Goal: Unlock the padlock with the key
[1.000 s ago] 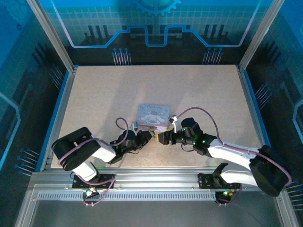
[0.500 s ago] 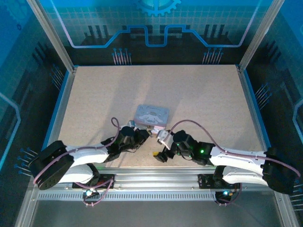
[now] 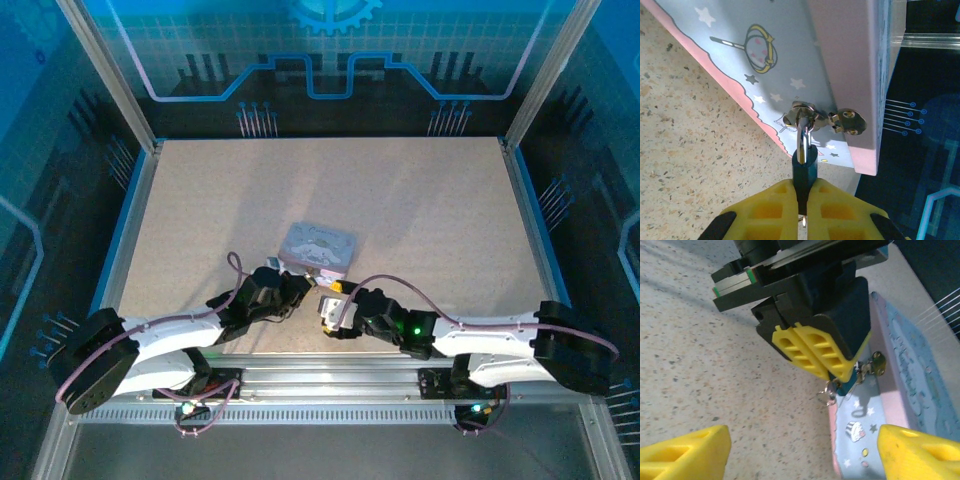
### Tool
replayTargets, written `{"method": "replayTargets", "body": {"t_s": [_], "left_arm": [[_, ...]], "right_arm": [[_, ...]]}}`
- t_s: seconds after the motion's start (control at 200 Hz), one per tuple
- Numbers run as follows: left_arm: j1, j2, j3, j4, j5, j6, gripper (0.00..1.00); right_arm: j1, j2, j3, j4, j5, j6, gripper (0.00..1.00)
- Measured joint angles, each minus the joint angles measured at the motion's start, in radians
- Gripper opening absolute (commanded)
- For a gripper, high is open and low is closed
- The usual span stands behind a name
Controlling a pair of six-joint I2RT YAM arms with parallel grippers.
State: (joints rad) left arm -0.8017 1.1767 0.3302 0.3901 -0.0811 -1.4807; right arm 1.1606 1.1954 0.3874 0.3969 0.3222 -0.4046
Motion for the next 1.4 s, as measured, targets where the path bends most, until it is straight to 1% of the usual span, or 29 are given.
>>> {"method": "replayTargets", "body": {"t_s": [0.08, 0.205, 0.25, 0.315, 0.495, 0.645, 0.745, 0.77, 0.88, 1.065, 1.101, 1.206, 1.306, 1.396], "left_arm": [[0.000, 0.000, 0.000, 0.000, 0.004, -0.014, 0.06], [0.000, 0.000, 0.000, 0.000, 0.008, -0.027, 0.06], [0.000, 0.000, 0.000, 0.000, 0.010, -0.033, 0.06], [0.000, 0.000, 0.000, 0.000, 0.010, -0.039, 0.05], [0.000, 0.000, 0.000, 0.000, 0.011, -0.040, 0.05], [0.000, 0.000, 0.000, 0.000, 0.011, -0.040, 0.05], [0.000, 0.000, 0.000, 0.000, 0.011, -0.040, 0.05], [0.000, 0.000, 0.000, 0.000, 0.011, -0.040, 0.05], [0.000, 0.000, 0.000, 0.000, 0.011, -0.040, 0.05], [0.000, 0.000, 0.000, 0.000, 0.013, -0.040, 0.05], [0.000, 0.000, 0.000, 0.000, 0.014, -0.040, 0.05], [0.000, 0.000, 0.000, 0.000, 0.018, -0.040, 0.05], [0.000, 0.000, 0.000, 0.000, 0.018, -0.040, 0.05], [0.000, 0.000, 0.000, 0.000, 0.018, -0.040, 0.05]], "right_arm": [[0.000, 0.033, 0.000, 0.032, 0.018, -0.010, 0.66], [0.000, 0.091, 0.000, 0.068, 0.040, -0.015, 0.59], [0.000, 0.111, 0.002, 0.080, 0.046, -0.016, 0.59], [0.000, 0.140, 0.008, 0.097, 0.055, -0.016, 0.54], [-0.001, 0.204, 0.042, 0.143, 0.070, -0.014, 0.47], [-0.002, 0.238, 0.060, 0.174, 0.078, -0.007, 0.37], [-0.003, 0.259, 0.068, 0.187, 0.090, -0.004, 0.36], [-0.003, 0.264, 0.068, 0.192, 0.091, -0.004, 0.34], [-0.003, 0.280, 0.068, 0.206, 0.101, -0.003, 0.31], [-0.012, 0.291, 0.071, 0.216, 0.117, 0.011, 0.30], [-0.013, 0.293, 0.071, 0.219, 0.117, 0.013, 0.28], [-0.019, 0.300, 0.074, 0.223, 0.119, 0.023, 0.27], [-0.023, 0.309, 0.079, 0.227, 0.121, 0.029, 0.21], [-0.024, 0.314, 0.080, 0.235, 0.124, 0.034, 0.18]]}}
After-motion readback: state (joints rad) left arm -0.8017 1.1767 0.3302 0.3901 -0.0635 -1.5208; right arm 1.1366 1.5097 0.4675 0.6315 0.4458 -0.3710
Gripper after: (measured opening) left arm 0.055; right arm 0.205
